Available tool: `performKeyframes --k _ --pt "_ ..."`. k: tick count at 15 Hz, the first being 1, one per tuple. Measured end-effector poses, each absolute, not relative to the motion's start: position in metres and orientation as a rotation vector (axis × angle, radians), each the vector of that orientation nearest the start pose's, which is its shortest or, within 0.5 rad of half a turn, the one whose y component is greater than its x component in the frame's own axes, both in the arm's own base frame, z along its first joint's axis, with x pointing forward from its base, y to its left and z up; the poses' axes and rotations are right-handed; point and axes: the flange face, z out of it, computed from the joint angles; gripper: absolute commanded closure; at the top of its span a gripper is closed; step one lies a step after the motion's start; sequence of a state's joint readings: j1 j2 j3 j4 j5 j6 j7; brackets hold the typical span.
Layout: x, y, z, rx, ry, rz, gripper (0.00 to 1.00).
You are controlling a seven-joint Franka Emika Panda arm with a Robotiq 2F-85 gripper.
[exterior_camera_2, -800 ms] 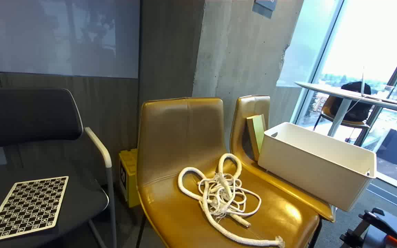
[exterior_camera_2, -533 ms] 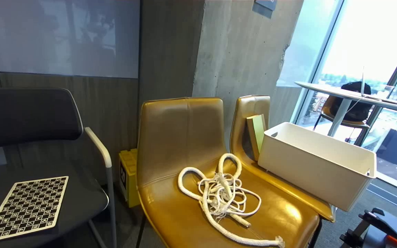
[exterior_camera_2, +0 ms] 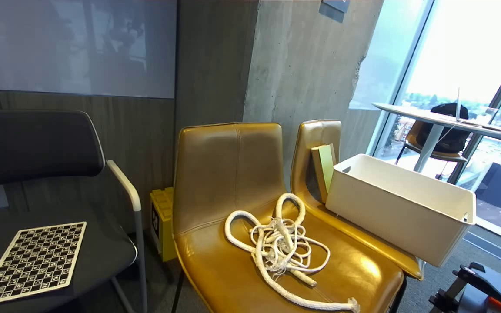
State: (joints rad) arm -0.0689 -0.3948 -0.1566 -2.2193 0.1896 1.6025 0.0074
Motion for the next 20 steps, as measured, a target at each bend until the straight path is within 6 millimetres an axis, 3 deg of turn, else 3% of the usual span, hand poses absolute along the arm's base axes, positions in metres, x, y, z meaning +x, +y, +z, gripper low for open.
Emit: performKeyframes --k 3,6,9,15,20 --pt "0.417 -0.058 0.513 -2.83 0.236 0.153 0.0" --pt "0.429 -0.021 0.497 -2.815 0.118 0.005 0.0" --pt "0.43 0.031 0.461 -2.81 -0.015 -0.102 0.0" --pt "0.407 0.142 0.386 -2.838 -0.319 -0.291 0.0" --pt "0.412 0.211 0.327 -2.859 -0.547 -0.383 0.0"
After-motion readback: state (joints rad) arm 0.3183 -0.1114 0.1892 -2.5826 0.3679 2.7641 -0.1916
